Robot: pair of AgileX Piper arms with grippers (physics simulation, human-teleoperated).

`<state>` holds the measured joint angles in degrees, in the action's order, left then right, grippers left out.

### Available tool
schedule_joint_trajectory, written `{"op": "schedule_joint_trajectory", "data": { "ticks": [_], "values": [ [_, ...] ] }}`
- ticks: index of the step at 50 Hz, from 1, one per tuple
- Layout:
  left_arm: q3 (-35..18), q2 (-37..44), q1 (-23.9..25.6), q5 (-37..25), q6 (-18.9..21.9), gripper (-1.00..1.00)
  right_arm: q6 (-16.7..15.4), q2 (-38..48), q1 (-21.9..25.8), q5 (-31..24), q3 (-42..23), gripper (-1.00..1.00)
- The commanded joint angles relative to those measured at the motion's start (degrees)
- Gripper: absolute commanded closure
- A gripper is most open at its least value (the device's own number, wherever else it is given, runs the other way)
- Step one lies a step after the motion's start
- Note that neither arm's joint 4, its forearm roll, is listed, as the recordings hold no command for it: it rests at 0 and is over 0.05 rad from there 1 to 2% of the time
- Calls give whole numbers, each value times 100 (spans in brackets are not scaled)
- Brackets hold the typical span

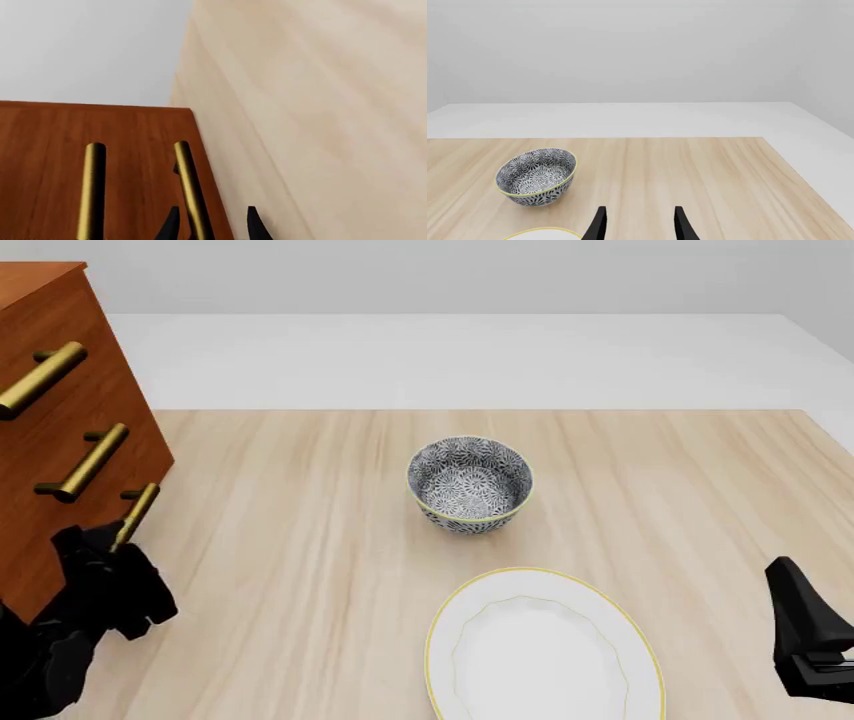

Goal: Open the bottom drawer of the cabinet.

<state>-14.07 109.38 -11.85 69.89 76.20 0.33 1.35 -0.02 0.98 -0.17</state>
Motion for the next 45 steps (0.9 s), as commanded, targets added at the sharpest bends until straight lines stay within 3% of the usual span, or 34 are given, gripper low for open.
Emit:
{"op": "schedule_joint_trajectory", "data": {
  "ticks": [1,45],
  "values": [
    [-42,59,-72,0,-1,-100,-2,0,1,0,0,-100],
    [-158,127,-292,-1,-29,-100,1,-1,-1,-1,0,-100]
  ]
}}
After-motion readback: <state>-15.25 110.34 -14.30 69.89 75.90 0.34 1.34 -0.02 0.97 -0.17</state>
